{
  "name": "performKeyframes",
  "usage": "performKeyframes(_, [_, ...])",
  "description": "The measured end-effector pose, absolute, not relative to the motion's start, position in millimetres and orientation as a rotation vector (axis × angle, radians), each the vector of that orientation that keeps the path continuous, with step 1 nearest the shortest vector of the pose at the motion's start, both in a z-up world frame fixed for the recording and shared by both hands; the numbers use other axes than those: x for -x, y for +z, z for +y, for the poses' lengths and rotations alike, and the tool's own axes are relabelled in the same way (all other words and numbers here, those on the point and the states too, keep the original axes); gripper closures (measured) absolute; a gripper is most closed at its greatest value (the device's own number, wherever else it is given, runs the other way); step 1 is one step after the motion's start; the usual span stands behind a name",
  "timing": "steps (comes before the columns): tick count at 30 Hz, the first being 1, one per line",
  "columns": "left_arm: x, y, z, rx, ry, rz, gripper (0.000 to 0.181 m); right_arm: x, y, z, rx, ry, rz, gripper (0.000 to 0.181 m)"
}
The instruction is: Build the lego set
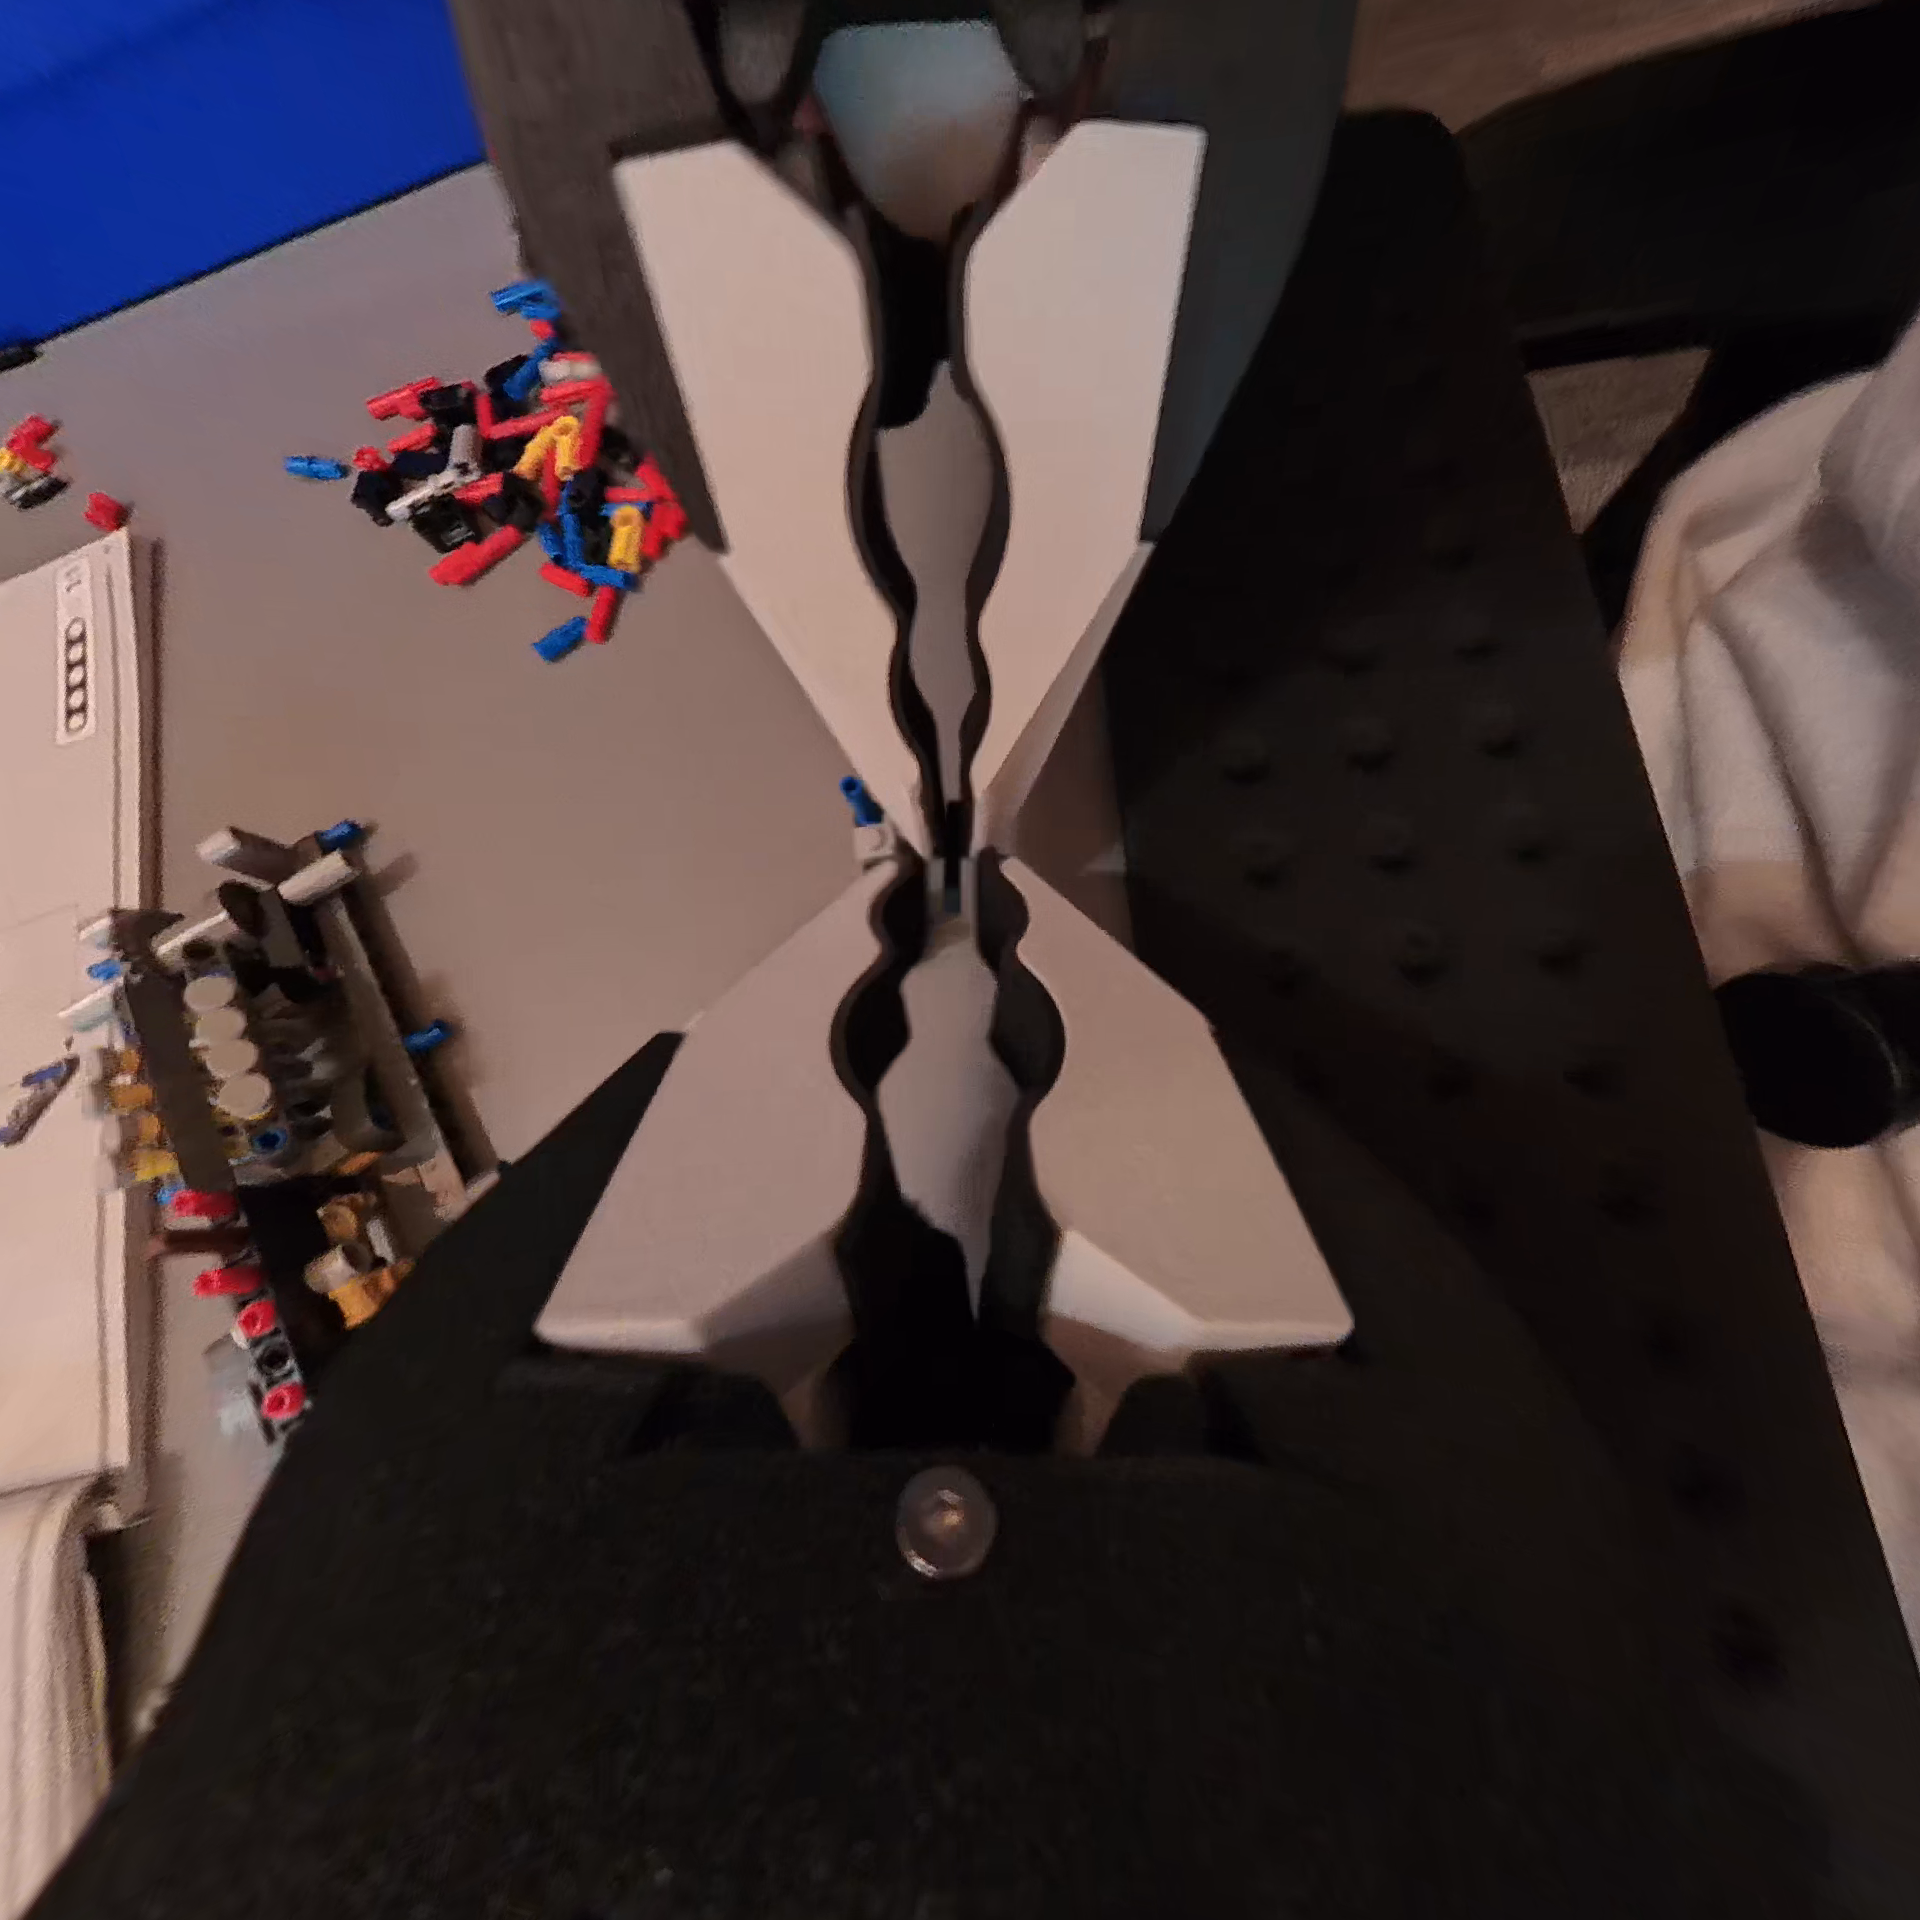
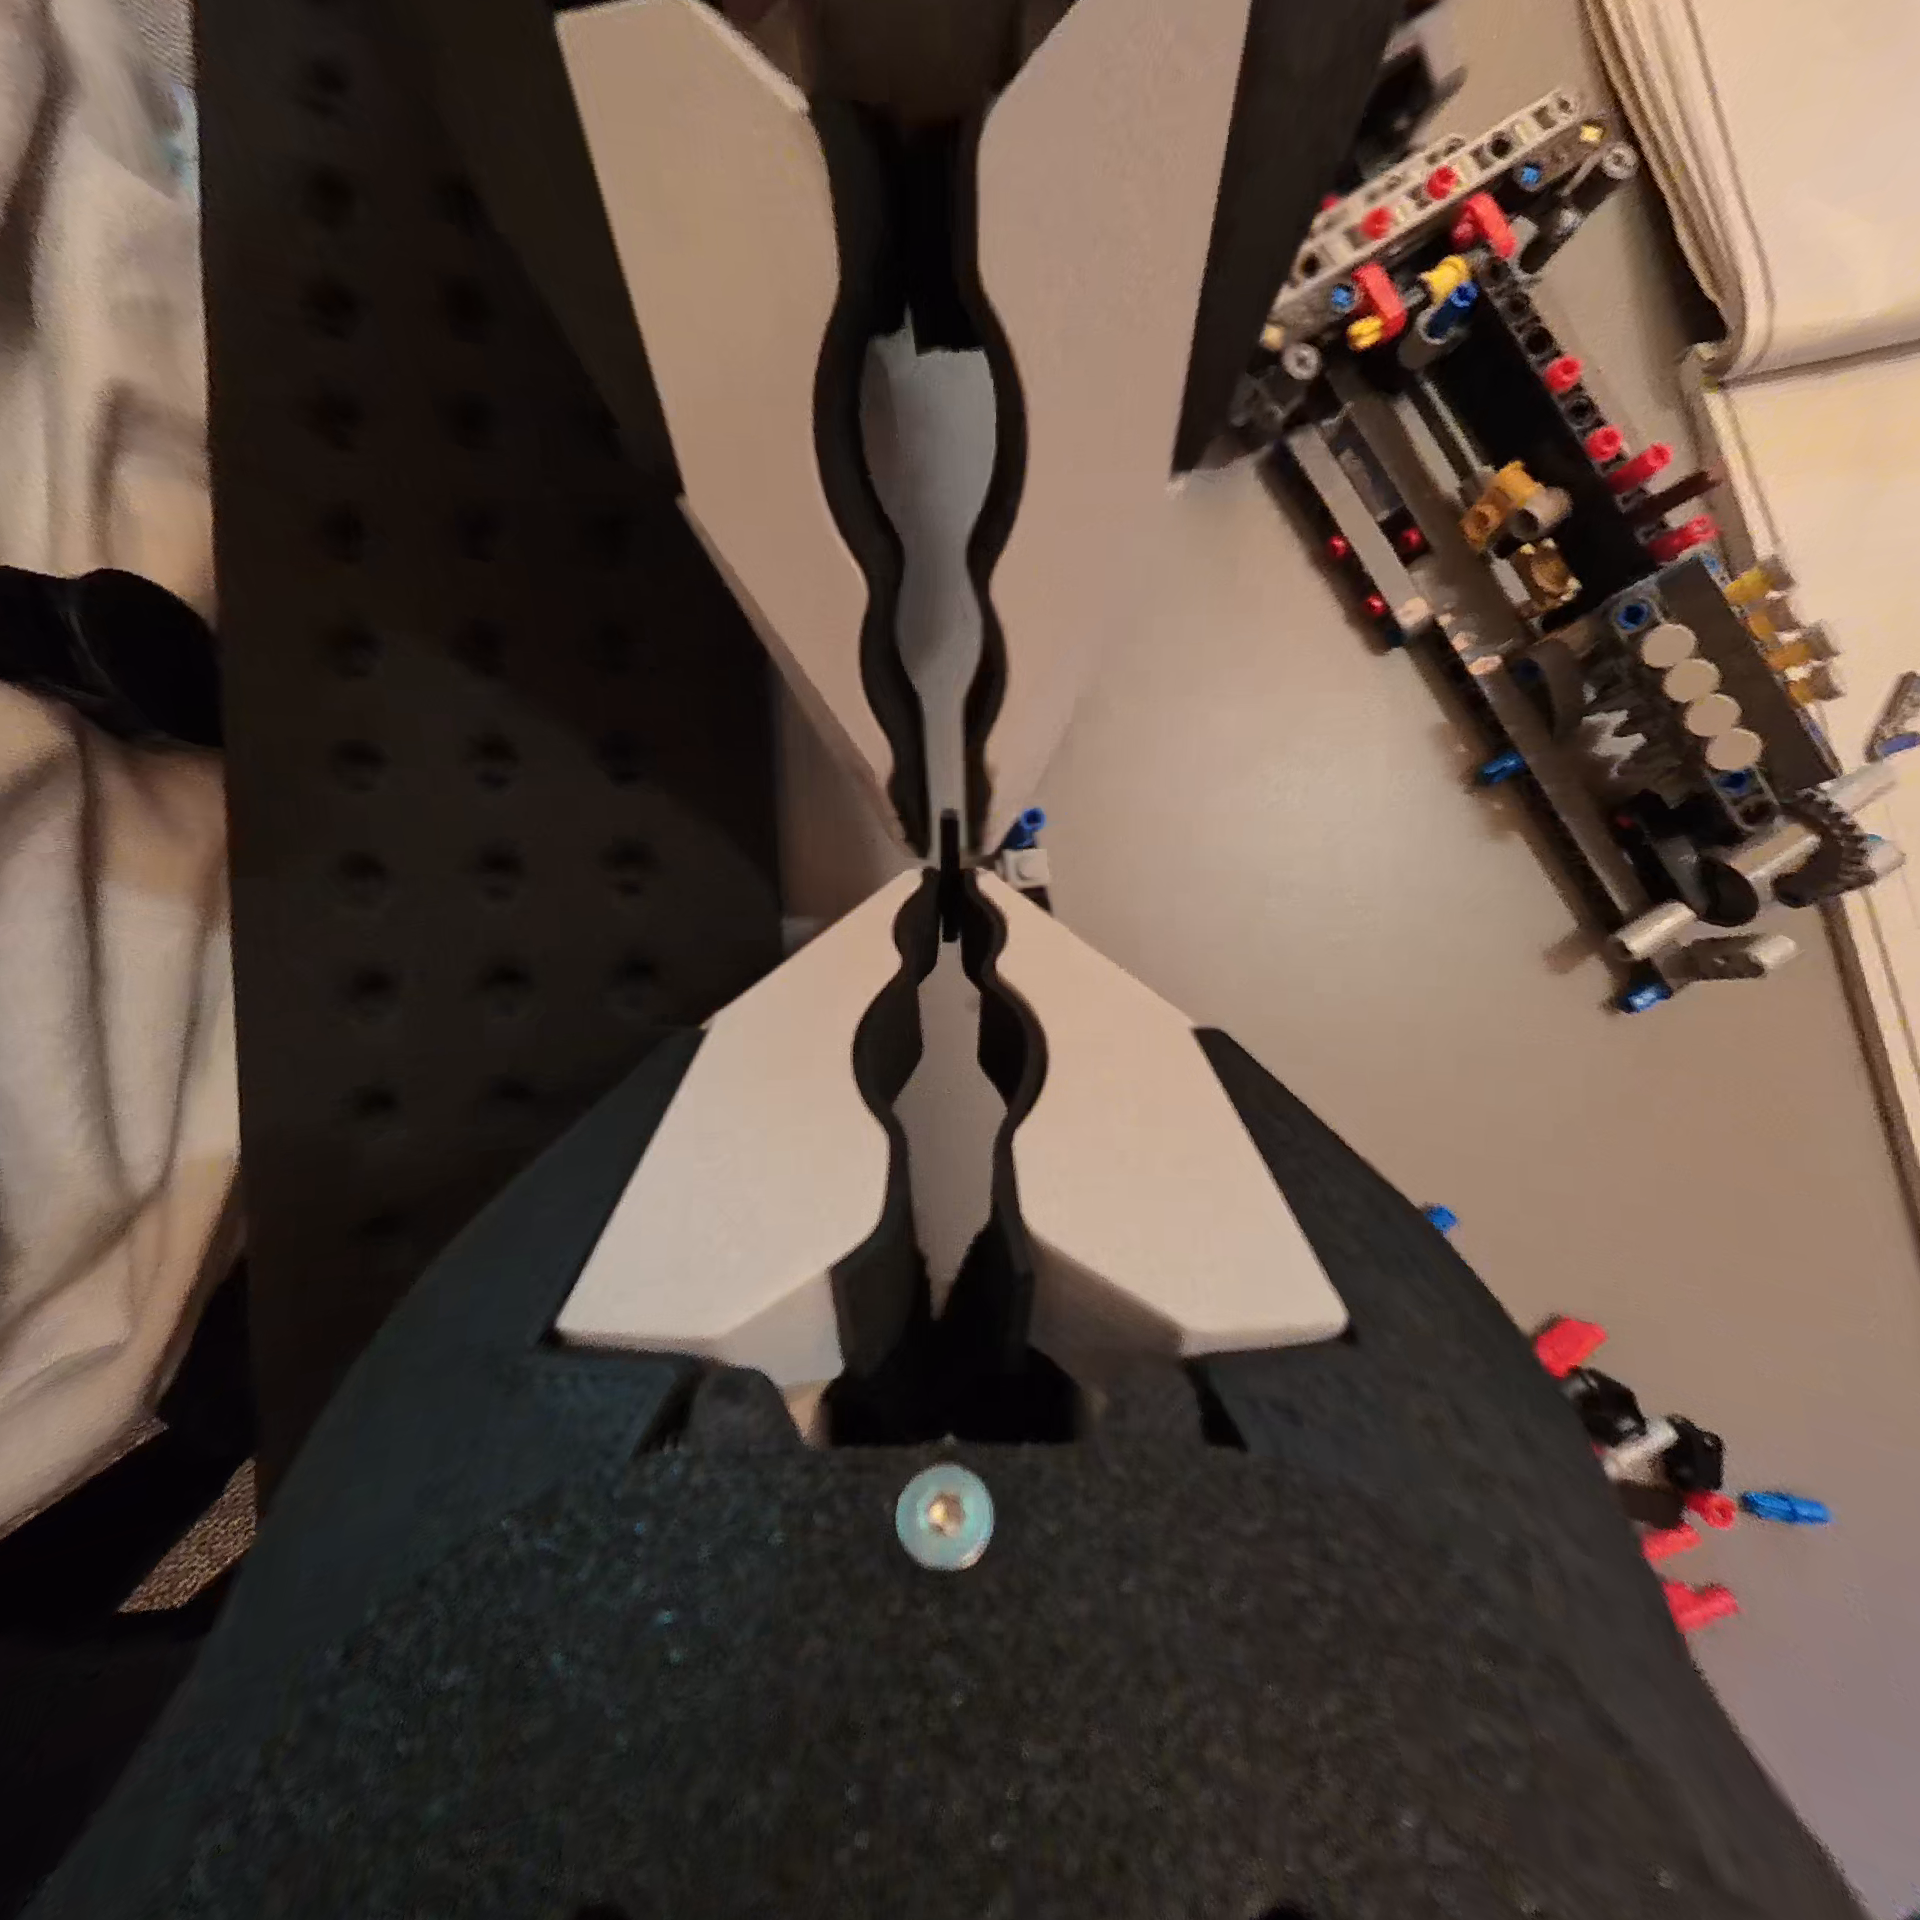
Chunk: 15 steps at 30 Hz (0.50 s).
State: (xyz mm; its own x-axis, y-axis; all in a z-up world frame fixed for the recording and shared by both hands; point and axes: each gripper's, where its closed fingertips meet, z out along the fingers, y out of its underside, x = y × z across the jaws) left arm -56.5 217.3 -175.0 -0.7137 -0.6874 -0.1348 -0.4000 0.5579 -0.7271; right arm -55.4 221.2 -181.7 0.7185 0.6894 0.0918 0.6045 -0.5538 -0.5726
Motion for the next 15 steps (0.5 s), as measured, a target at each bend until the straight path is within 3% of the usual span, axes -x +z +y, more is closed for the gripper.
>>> performKeyframes(2, [53, -174, 225, 0.964, -1.036, 2.35, 0.151, 49, -181, 221, 2.352, 0.164, -0.99, 0.18])
performKeyframes(5, [47, -181, 231, 1.013, -1.055, 2.358, 0.141, 48, -183, 220, 2.37, 0.148, -1.037, 0.18])
performKeyframes(8, [42, -192, 227, 0.991, -0.995, 2.419, 0.142, 47, -192, 219, 2.417, 0.123, -1.098, 0.18])
performKeyframes(15, [39, -206, 223, 1.016, -0.961, 2.464, 0.165, 42, -200, 221, 2.449, 0.031, -1.09, 0.18])
